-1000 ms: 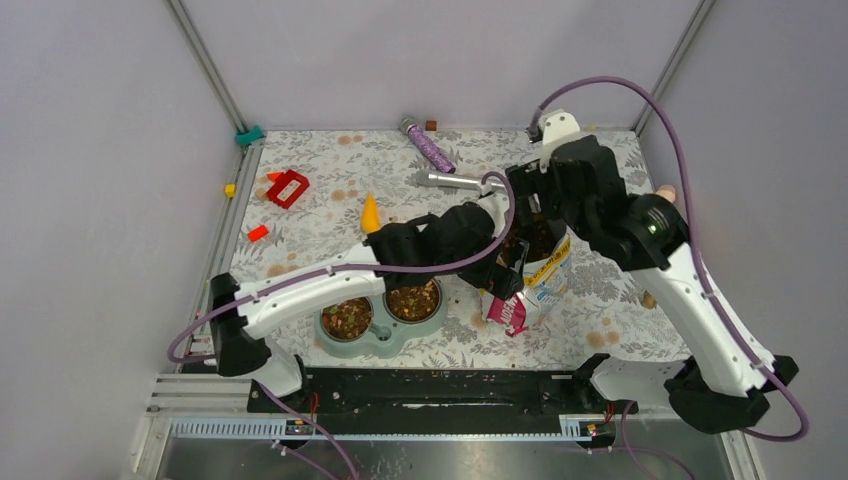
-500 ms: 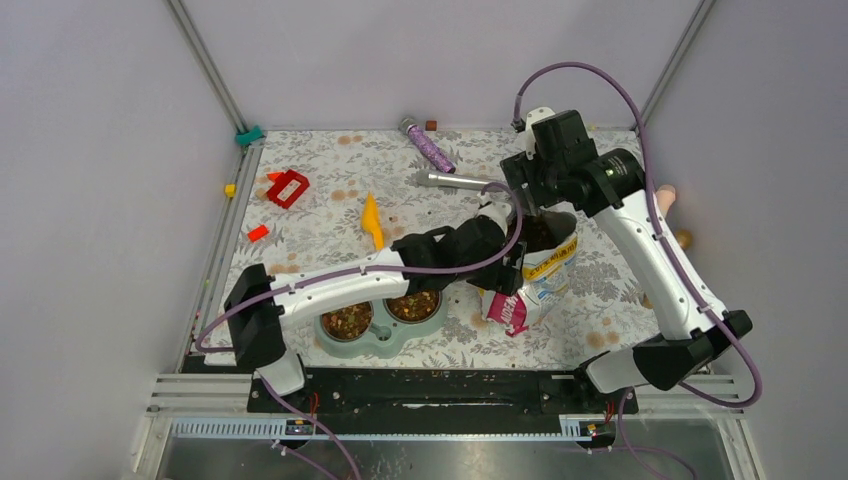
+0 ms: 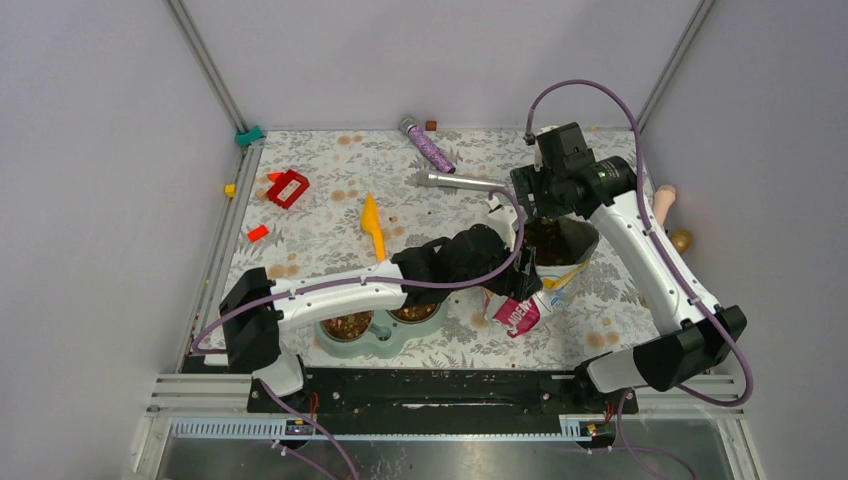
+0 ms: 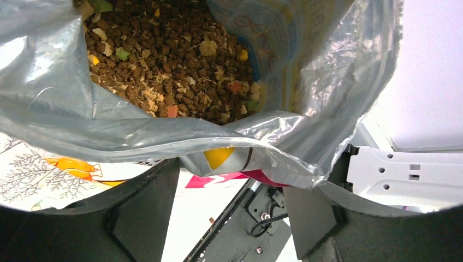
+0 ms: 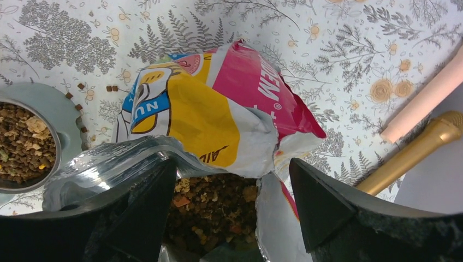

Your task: Serve the pet food

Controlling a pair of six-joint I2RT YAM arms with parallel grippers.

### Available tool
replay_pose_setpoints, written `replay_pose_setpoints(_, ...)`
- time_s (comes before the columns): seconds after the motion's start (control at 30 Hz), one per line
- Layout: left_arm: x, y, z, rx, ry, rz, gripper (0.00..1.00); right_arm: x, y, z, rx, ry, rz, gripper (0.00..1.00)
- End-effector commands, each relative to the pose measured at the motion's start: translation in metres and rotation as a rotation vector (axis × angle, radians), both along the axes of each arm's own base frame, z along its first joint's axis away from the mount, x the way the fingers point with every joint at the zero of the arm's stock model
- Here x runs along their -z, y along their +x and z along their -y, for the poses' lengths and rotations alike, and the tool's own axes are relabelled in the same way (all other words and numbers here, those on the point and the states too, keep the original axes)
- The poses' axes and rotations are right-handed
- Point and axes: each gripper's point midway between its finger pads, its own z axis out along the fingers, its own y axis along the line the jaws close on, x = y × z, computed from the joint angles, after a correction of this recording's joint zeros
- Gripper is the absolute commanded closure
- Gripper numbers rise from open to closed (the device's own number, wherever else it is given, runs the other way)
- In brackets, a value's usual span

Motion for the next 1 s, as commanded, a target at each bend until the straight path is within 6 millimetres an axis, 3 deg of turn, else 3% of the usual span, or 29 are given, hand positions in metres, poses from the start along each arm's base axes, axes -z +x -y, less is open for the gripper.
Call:
replay_pose_setpoints(0.0, -0.046, -0.020, 0.026, 0.051, -0.182, 0.030, 0.33, -0.010, -0.004, 0.017, 0.084, 0.016, 0.056, 0.18)
replay_pose_setpoints(0.13, -0.036, -0.037, 0.021, 0.034, -0.123, 0.060, 0.33, -0.024, -0.010, 0.026, 0.096, 0.031, 0.100, 0.18)
replay_pose_setpoints(0.27, -0.025, -0.060, 0.012, 0.032, -0.103, 0.053, 0.32, -0.041, -0.019, 0.018, 0.026, 0.102, 0.158, 0.17)
replay_pose_setpoints(0.37, -0.027, -0.061, 0.008, 0.012, -0.106, 0.061, 0.32, -0.043, -0.028, 0.011, -0.052, 0.131, 0.176, 0.17)
replay_pose_setpoints(0.47, -0.028, -0.060, 0.010, 0.006, -0.114, 0.064, 0.31, -0.036, -0.040, 0.017, -0.117, 0.087, 0.176, 0.14)
replay_pose_setpoints(0.6, -0.032, -0.047, 0.013, -0.036, -0.103, 0.102, 0.27, -0.024, -0.044, 0.024, -0.169, 0.017, 0.166, 0.12)
replay_pose_setpoints(0.8, -0.045, -0.009, 0.014, -0.145, -0.117, 0.172, 0.23, -0.019, -0.017, 0.020, -0.120, -0.002, 0.110, 0.16)
replay_pose_setpoints(0.97, -0.056, 0.003, 0.034, -0.122, -0.167, 0.164, 0.23, -0.024, 0.005, 0.016, -0.050, 0.009, 0.113, 0.26)
